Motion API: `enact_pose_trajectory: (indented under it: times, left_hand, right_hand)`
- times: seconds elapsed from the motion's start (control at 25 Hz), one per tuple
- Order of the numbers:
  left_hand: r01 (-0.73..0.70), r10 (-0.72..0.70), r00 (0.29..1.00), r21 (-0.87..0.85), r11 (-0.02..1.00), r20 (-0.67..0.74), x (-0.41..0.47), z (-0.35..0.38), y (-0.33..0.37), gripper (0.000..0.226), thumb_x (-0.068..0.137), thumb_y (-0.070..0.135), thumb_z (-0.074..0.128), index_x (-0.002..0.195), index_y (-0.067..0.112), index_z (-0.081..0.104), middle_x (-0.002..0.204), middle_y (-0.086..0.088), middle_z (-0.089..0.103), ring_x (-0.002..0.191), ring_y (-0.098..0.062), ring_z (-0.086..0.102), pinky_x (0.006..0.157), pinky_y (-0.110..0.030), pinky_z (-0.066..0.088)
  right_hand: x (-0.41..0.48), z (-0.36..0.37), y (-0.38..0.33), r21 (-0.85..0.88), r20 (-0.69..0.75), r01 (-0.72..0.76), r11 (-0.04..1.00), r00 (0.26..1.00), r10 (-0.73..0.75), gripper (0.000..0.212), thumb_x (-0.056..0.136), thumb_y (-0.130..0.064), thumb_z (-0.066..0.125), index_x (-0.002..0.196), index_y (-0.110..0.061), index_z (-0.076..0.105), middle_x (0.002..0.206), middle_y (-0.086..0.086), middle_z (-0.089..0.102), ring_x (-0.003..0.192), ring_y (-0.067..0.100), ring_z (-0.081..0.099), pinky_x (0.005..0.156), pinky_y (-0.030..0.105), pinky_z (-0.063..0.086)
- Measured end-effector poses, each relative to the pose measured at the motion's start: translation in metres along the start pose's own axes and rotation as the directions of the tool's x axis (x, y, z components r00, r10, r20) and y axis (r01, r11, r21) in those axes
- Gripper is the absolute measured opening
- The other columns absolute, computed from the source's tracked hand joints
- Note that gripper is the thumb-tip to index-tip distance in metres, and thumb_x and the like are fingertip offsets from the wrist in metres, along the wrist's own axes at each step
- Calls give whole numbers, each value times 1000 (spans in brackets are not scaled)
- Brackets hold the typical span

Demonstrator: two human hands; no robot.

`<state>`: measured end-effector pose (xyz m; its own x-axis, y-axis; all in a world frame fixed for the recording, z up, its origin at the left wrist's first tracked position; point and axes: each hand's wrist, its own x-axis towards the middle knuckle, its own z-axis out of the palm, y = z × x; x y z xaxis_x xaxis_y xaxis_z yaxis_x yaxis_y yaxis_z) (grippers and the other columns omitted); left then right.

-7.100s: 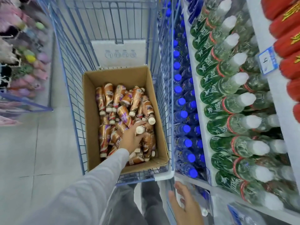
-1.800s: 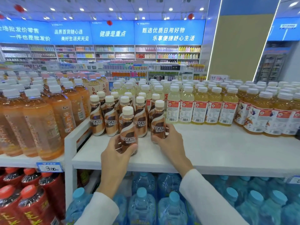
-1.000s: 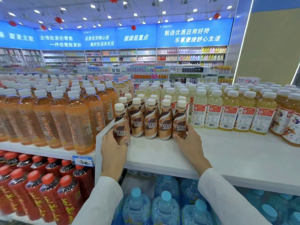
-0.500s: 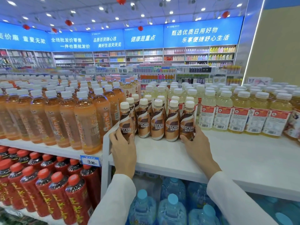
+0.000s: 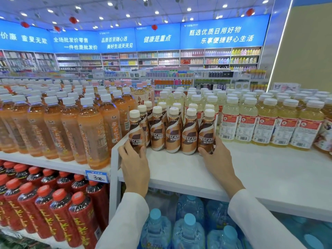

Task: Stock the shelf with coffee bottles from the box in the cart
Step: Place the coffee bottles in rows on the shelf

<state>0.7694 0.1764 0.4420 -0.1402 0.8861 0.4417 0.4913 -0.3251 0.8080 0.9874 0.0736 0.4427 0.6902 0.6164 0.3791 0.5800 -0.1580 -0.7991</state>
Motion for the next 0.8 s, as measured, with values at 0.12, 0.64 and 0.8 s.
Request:
enact_pose_trajectory:
  times: [0.12, 0.64, 0.8]
  left_hand:
    - [6, -6, 1000, 16, 1000, 15, 1, -1, 0, 60, 99, 33, 62, 150, 16, 36, 147, -7, 43, 133, -28, 50, 105, -42, 44]
    - [33, -25, 995, -81, 996, 100, -125, -117, -49, 45, 95, 43, 65, 136, 25, 60, 130, 13, 61, 118, -4, 56, 98, -26, 47]
    - [186, -186, 982, 10, 982, 3, -190, -180, -92, 38, 94, 43, 65, 129, 28, 65, 123, 15, 65, 113, -7, 60, 97, -29, 49]
  right_hand:
    - [1, -1, -3, 10, 15, -21, 1000, 1000, 21, 70, 89, -35, 75, 149, -27, 38, 143, -2, 58, 128, 23, 56, 107, 39, 45]
    - [-153, -51, -17, 226, 211, 91, 970, 968, -139, 33, 95, -46, 64, 126, -48, 56, 123, -39, 56, 111, -19, 51, 91, 12, 42]
    - [-230, -29, -11, 258, 386, 89, 962, 903, -187, 45, 86, -65, 54, 129, -50, 55, 127, -39, 54, 116, -10, 53, 98, 22, 43]
